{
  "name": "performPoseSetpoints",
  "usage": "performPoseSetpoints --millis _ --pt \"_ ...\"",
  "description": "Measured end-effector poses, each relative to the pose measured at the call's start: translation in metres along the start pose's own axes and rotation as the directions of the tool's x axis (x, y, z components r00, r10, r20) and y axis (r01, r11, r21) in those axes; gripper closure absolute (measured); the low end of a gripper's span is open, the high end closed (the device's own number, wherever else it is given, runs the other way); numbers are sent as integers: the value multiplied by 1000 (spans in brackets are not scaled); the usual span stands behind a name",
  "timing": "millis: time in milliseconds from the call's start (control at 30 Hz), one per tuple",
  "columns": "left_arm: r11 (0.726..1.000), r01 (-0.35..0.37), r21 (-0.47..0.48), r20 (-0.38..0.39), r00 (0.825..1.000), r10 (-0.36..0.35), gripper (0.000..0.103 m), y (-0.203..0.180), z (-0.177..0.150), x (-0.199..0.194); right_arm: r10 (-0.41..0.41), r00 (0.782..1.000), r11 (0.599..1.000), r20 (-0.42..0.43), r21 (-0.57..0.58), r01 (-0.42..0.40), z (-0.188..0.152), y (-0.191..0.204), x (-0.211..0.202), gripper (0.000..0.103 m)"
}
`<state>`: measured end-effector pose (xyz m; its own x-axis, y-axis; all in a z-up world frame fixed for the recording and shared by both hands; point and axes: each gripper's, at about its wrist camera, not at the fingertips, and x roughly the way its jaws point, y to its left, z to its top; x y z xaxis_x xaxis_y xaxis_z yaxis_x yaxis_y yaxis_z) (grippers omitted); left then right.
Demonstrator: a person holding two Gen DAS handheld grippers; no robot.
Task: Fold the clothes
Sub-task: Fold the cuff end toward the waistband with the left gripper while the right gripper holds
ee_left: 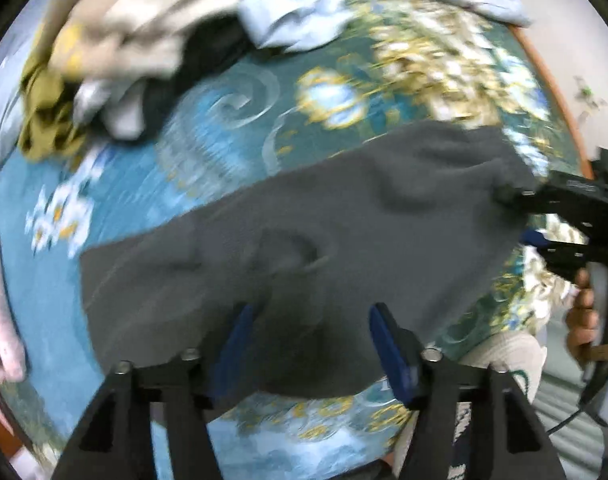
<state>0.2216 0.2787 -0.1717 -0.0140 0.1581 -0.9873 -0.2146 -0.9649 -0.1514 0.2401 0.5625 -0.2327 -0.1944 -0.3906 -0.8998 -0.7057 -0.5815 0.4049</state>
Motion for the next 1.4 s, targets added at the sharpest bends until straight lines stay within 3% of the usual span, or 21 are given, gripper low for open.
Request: performPoseSetpoints --millis 100,167,333,433,567,633,700,767,833,867,933,1000,1067,1133,1200,1300,1400 --pt "999 11 52 10 1000 -12 36 -11 -3 -9 5 1000 1000 -5 0 -5 0 -5 -2 56" --pt "999 21 25 -15 1000 -20 35 0 -12 -11 15 1000 1000 -8 7 -15 1 -8 -2 56" --pt "987 44 -153 -32 998 -49 35 65 -57 -24 24 1000 999 -15 21 -24 4 -13 3 56" --pt "952 8 -305 -18 1000 -14 35 109 -69 -29 14 1000 1000 -21 20 -14 6 -14 8 55" --pt "889 -40 -456 23 998 57 35 136 -53 -21 4 1000 1000 -22 19 -4 4 -14 9 55" --pt "893 -47 -448 4 998 55 35 124 -43 -5 1 1000 1000 -22 14 -1 3 -14 8 55" --pt "920 -47 -389 -36 999 36 35 100 -39 13 -1 1000 1000 -22 6 1 2 -13 8 55" --pt "964 -66 -259 -130 991 33 36 64 -44 41 -3 1000 1000 -24 2 3 1 -12 8 55" --pt "983 -119 -142 -214 973 87 36 39 -55 68 -11 999 1000 -32 6 11 0 -14 10 55" --pt "983 -131 -129 -247 964 96 36 35 -60 78 -14 999 1000 -35 9 14 0 -14 11 55" --pt "976 -101 -195 -258 965 49 37 42 -66 78 -13 999 1000 -35 11 13 0 -14 11 55" --pt "963 -64 -261 -257 966 -5 37 49 -71 76 -7 1000 1000 -27 9 7 -1 -13 9 55" --pt "948 18 -318 -201 976 -86 36 63 -72 55 0 1000 1000 -16 7 0 -3 -11 7 55" --pt "936 32 -349 -154 984 -91 36 80 -77 33 8 1000 1000 7 -7 -8 -6 -5 1 55" --pt "922 32 -386 -108 991 -79 36 100 -83 11 17 999 999 40 -39 -16 -11 6 -7 62" --pt "870 15 -492 -56 997 -49 35 135 -99 -16 12 995 987 94 -158 3 -24 36 -24 72" --pt "793 37 -608 -16 998 -58 36 170 -121 -33 17 988 948 155 -318 34 -51 75 -44 75"
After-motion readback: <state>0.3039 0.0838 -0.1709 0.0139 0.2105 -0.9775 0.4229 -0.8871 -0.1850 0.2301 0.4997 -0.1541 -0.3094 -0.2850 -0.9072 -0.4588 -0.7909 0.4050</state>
